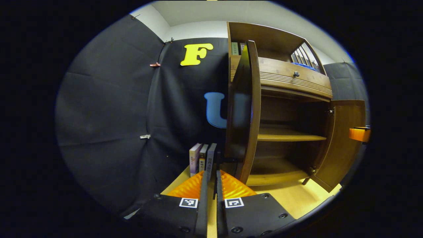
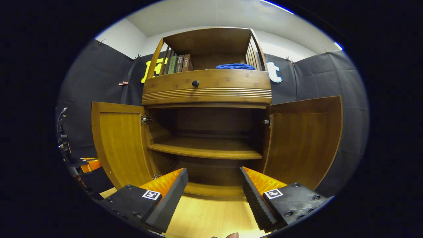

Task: Open the right door of the double-door shoe cabinet with the right hand, and open the left door with the left hand.

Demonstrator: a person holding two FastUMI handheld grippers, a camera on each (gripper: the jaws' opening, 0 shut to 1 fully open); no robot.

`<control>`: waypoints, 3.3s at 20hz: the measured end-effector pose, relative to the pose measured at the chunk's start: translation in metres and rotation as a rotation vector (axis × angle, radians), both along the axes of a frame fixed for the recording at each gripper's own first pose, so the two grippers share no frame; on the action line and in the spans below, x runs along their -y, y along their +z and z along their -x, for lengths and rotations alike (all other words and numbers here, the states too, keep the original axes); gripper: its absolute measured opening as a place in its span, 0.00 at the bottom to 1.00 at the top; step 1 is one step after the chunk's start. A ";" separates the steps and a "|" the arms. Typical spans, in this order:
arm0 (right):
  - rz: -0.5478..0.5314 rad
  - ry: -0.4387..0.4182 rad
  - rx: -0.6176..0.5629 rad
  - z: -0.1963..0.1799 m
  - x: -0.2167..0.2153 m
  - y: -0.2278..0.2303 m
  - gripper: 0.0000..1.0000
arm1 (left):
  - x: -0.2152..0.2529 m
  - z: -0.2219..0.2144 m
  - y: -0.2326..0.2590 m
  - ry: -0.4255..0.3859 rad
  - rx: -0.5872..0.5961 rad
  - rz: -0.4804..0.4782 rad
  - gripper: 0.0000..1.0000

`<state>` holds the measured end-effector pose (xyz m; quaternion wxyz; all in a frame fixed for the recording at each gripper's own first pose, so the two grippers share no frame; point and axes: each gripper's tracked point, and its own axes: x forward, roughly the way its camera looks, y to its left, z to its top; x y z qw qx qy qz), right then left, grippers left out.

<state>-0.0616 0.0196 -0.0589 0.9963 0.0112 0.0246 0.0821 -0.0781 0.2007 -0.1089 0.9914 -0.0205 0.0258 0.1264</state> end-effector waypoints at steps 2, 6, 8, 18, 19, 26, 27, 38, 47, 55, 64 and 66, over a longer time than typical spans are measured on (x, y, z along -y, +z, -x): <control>0.001 0.020 0.004 0.001 -0.005 0.000 0.96 | -0.004 0.015 -0.002 0.042 -0.003 0.013 0.16; -0.009 0.043 0.021 -0.002 -0.015 0.004 0.98 | -0.004 0.044 0.001 0.086 0.001 0.008 0.46; -0.022 0.044 0.031 -0.004 -0.018 0.006 0.99 | -0.001 0.056 0.010 0.089 0.020 -0.014 0.68; -0.028 0.056 0.080 -0.020 -0.038 0.020 0.96 | 0.056 0.068 0.040 0.035 0.055 -0.065 0.94; -0.029 0.055 0.081 -0.021 -0.038 0.022 0.98 | 0.065 0.064 0.044 0.015 0.061 -0.070 0.95; -0.026 0.059 0.100 -0.020 -0.040 0.031 0.96 | 0.128 0.034 0.056 -0.152 0.088 -0.027 0.95; -0.027 0.064 0.098 -0.019 -0.041 0.031 0.98 | 0.134 0.030 0.057 -0.166 0.084 -0.034 0.95; -0.026 0.093 0.110 -0.011 -0.049 0.028 0.98 | 0.163 0.018 0.051 -0.226 0.063 -0.027 0.94; -0.013 0.124 0.119 -0.004 -0.057 0.031 0.98 | 0.168 0.019 0.049 -0.238 0.058 -0.010 0.94; -0.010 0.124 0.111 -0.003 -0.056 0.029 0.97 | 0.173 0.023 0.050 -0.245 0.054 -0.025 0.94; -0.002 0.125 0.111 0.003 -0.054 0.027 0.96 | 0.171 0.026 0.044 -0.236 0.049 -0.015 0.93; -0.001 0.121 0.112 0.003 -0.053 0.027 0.98 | 0.172 0.026 0.044 -0.239 0.049 -0.014 0.94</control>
